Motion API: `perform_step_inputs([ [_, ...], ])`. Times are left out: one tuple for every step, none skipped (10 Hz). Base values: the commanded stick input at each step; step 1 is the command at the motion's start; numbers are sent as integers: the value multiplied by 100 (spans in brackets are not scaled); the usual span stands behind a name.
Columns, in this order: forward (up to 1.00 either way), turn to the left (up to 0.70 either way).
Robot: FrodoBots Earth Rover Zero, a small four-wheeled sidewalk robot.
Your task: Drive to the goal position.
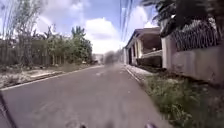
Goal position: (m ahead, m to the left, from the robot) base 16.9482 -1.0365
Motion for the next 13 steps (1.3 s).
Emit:
perform_step_inputs([
  [70,0],
  [70,0],
  [70,-6],
  [70,-12],
  [70,-10],
  [70,-5],
  [70,-2],
  [70,0],
  [70,0],
  [70,0],
  [70,0],
  [70,0],
  [70,0],
])
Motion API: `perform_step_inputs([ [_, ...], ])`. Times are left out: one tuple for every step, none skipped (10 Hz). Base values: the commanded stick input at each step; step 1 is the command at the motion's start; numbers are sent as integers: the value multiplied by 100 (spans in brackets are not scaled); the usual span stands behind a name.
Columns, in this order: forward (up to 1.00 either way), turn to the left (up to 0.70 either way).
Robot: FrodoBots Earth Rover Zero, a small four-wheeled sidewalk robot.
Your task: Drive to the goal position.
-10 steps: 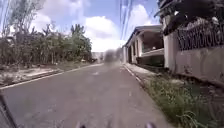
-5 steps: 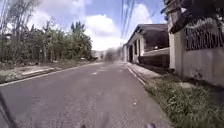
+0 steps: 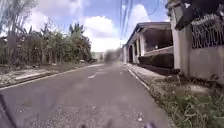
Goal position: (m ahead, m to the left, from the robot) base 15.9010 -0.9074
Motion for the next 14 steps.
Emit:
perform_step_inputs([
  [70,0],
  [70,0],
  [70,0],
  [70,0],
  [70,0],
  [70,0],
  [70,0],
  [70,0],
  [70,0],
  [70,0],
  [70,0],
  [70,0],
  [70,0],
  [70,0],
])
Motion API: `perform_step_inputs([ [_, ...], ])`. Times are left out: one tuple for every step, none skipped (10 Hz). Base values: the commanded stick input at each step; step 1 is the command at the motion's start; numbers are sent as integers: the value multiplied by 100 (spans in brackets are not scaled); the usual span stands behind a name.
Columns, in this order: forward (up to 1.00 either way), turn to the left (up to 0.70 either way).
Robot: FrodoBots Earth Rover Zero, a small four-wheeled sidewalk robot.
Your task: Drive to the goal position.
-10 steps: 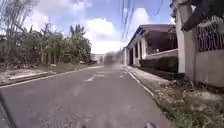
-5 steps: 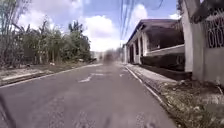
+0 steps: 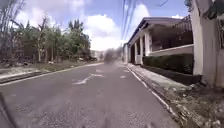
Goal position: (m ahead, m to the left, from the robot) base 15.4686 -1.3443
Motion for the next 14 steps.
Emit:
perform_step_inputs([
  [70,0],
  [70,0],
  [70,0],
  [70,0],
  [70,0],
  [70,0],
  [70,0],
  [70,0],
  [70,0],
  [70,0],
  [70,0],
  [70,0],
  [70,-3],
  [70,-8],
])
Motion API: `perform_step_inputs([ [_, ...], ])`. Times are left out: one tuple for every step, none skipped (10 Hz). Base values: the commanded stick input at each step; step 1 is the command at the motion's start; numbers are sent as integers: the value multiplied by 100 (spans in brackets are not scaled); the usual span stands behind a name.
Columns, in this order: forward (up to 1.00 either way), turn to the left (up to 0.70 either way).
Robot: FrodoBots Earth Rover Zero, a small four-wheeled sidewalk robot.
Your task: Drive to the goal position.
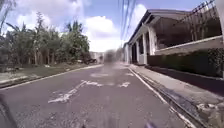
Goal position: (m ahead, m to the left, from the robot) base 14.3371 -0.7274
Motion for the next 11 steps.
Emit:
perform_step_inputs([
  [70,-14],
  [70,0],
  [70,0],
  [70,0],
  [70,-2],
  [70,-13],
  [70,-3],
  [70,0],
  [70,0],
  [70,0],
  [70,0],
])
